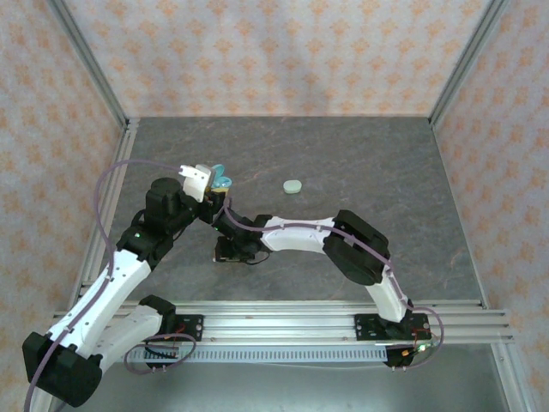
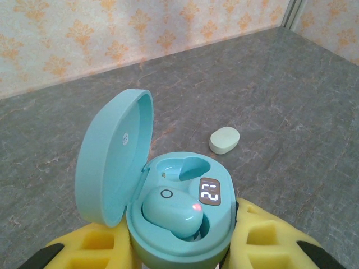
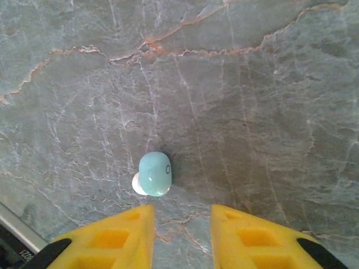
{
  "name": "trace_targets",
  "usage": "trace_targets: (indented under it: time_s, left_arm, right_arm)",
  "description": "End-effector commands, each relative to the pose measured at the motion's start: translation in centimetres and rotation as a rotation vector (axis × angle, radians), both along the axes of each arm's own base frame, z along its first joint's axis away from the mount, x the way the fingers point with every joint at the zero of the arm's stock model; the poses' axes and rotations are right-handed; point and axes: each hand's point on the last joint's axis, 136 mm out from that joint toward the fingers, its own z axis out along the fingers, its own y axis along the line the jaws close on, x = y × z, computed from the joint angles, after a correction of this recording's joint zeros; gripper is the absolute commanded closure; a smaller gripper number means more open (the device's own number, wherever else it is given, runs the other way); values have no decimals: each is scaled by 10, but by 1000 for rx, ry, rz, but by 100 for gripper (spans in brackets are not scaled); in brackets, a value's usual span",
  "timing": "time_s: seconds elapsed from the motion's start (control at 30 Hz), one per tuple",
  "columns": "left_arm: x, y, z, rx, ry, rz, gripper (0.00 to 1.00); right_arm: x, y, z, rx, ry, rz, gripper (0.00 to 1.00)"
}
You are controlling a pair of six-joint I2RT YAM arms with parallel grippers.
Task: Insert the wireless bluetooth earbuds into the charging case
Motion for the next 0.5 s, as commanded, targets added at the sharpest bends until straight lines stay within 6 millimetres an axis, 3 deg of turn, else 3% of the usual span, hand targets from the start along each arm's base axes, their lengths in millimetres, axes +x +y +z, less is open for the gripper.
trace_targets:
  time_s: [0.0,0.47]
  left_arm:
    - [-5,-1,2,9,5,-16,100]
    - [-5,-1,4,3,6,-14,100]
  right_arm:
    - [3,0,-2,-45,-46,25,68]
    - [9,13,10,-2,-76,32,68]
